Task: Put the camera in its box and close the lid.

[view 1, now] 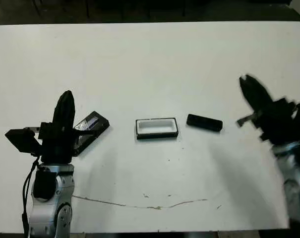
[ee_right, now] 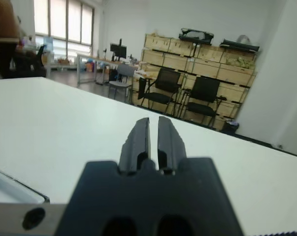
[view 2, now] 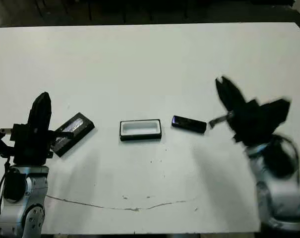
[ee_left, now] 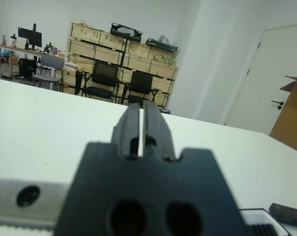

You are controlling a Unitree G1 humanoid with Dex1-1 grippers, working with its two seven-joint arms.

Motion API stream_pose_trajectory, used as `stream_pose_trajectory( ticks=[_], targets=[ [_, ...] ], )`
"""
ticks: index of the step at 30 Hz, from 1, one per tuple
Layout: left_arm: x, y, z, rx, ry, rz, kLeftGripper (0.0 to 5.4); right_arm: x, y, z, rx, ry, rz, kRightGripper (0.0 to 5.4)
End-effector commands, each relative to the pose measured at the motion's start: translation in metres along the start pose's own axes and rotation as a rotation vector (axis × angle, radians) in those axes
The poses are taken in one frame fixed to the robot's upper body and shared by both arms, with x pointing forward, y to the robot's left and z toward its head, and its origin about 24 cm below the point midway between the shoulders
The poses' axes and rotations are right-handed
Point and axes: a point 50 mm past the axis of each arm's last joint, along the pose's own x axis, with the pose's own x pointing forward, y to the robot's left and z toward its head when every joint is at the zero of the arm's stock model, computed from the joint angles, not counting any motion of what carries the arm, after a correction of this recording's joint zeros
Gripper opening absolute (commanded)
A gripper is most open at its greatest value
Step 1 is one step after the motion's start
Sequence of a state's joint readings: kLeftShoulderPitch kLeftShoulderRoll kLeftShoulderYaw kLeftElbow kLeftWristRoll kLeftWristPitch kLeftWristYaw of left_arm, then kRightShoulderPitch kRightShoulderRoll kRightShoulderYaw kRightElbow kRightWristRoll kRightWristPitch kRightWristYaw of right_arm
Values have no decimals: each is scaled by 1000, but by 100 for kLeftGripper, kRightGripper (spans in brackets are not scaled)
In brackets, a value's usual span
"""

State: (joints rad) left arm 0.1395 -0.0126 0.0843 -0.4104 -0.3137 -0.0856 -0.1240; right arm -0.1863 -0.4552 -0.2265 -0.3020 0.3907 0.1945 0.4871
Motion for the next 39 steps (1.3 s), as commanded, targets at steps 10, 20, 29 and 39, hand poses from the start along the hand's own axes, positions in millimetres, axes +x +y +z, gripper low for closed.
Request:
stream_pose_trajectory(
  ticks=[10,20,29,39],
  targets=[
    [-5,5,-5,13,51,11,0,33,-31,-5,-1,304,368,111],
    [-5,7,-5,17,47,12,0,40,-31,-29,59,419,697,282],
    [-3,9,-4,8,54,1,0,36,-25,-49,168,405,766,435],
    [-1,9,-6,15,55,-5,0,33,-19,-68,233,381,774,538]
  ],
)
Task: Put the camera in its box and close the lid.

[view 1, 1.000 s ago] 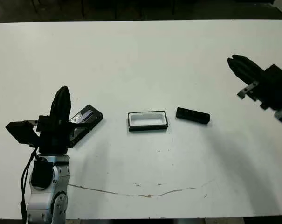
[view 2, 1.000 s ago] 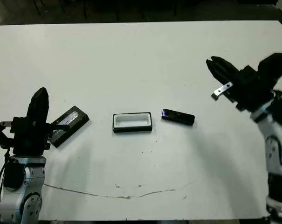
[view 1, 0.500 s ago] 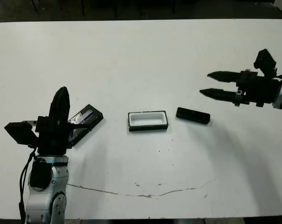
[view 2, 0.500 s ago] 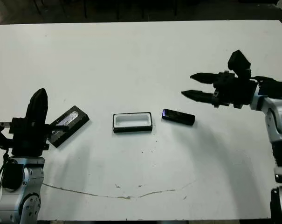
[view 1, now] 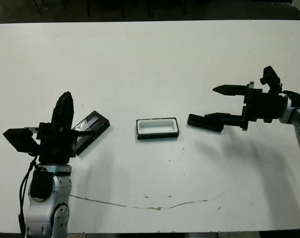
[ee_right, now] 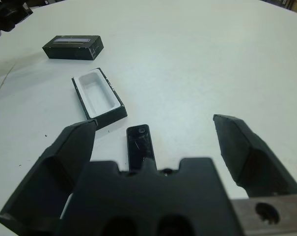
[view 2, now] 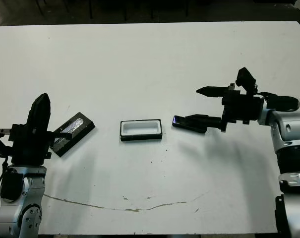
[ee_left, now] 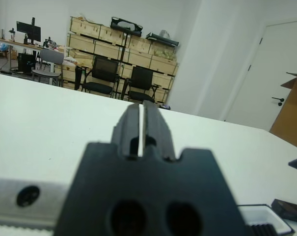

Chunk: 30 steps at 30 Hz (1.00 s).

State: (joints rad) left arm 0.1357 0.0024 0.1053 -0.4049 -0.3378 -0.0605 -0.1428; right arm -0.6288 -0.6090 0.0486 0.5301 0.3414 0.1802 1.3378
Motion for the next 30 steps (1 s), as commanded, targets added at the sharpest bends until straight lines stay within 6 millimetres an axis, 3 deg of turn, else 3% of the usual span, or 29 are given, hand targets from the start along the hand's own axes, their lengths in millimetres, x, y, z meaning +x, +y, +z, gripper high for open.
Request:
stream_pose_trajectory(
  ticks=[1,22,30],
  targets=[
    [-1,4,-5,19,34,2,0,1,1,-8,7,-2,4,538],
    [-2,5,-6,26,43,4,0,1,11,-23,69,123,47,538],
    [-4,6,-6,28,41,1,0,1,14,-26,3,210,32,538]
  ],
)
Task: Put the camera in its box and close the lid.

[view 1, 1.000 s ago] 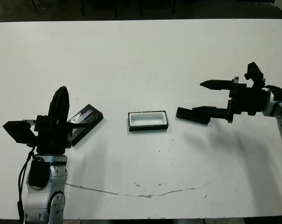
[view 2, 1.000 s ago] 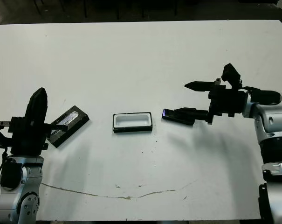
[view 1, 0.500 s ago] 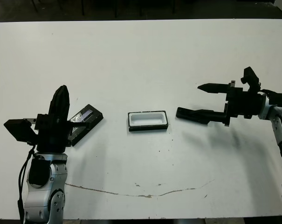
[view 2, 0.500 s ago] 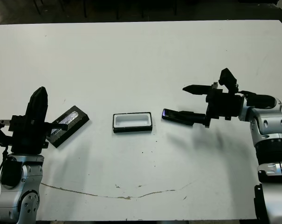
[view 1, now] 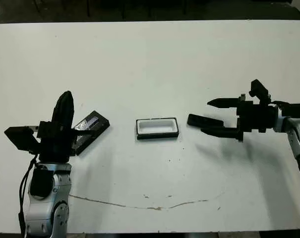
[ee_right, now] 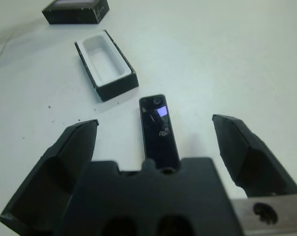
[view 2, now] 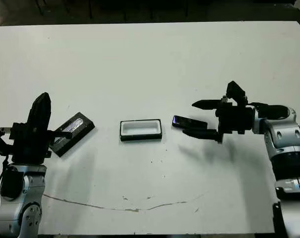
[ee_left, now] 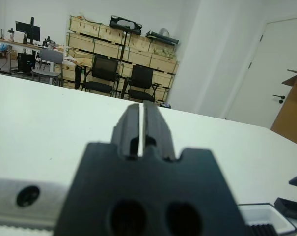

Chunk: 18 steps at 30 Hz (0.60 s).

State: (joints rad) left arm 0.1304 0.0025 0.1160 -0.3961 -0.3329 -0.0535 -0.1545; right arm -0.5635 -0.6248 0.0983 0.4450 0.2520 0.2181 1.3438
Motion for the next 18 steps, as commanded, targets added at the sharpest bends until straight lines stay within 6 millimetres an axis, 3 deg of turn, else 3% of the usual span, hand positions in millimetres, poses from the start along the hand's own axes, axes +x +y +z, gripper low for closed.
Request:
stream_pose_trajectory(
  ticks=[1,18],
  targets=[
    [-5,4,-5,20,34,2,0,-1,3,-11,8,69,-16,538],
    [-7,4,-7,22,48,17,0,9,12,-36,83,120,-115,538]
  ],
)
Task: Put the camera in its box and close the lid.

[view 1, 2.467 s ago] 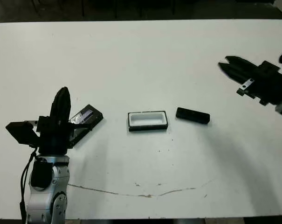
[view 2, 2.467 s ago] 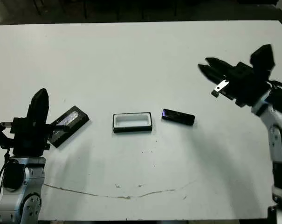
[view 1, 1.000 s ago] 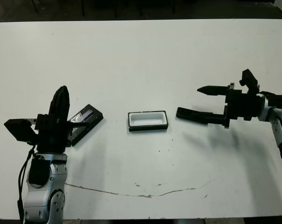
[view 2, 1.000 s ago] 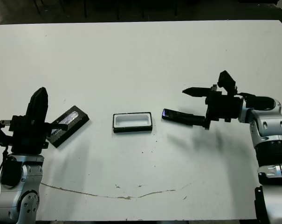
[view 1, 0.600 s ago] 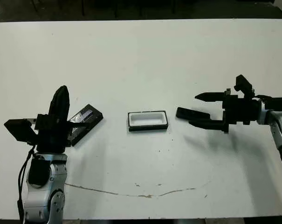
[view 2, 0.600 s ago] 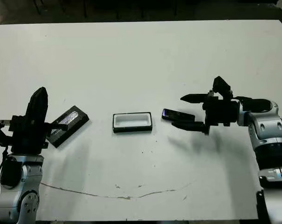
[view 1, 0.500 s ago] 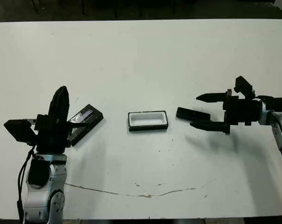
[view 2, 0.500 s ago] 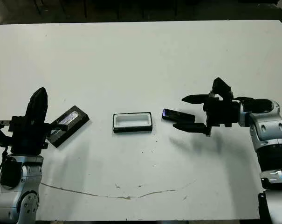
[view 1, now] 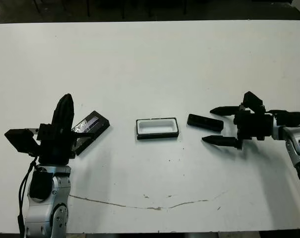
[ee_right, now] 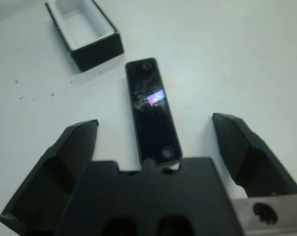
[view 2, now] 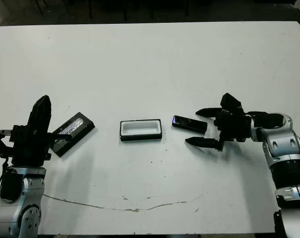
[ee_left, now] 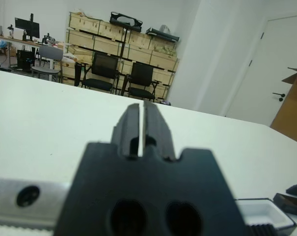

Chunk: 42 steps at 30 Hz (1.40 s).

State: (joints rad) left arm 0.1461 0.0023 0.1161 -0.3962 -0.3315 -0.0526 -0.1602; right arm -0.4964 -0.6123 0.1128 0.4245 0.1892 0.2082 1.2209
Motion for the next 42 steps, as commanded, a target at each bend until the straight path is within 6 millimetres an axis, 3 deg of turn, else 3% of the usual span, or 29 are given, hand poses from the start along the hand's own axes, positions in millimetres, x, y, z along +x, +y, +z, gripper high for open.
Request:
stream_pose_trajectory(
  ticks=[1,5,12,29,34,38,42],
  targets=[
    [-4,3,-5,20,35,17,0,4,9,-15,57,46,-23,538],
    [-4,4,-5,14,32,13,0,7,13,-20,91,30,-32,506],
    [-4,5,-5,29,30,16,0,10,17,-19,119,11,-33,382],
    [-4,8,-2,27,18,27,0,-9,8,10,48,229,53,81],
    [-3,8,-2,30,17,23,0,-13,8,16,-22,188,-18,67],
    [-3,8,-3,24,9,16,0,-11,1,16,12,-15,-42,67],
    [-2,7,-3,27,11,12,0,-16,-6,41,-67,-202,-47,67]
  ],
)
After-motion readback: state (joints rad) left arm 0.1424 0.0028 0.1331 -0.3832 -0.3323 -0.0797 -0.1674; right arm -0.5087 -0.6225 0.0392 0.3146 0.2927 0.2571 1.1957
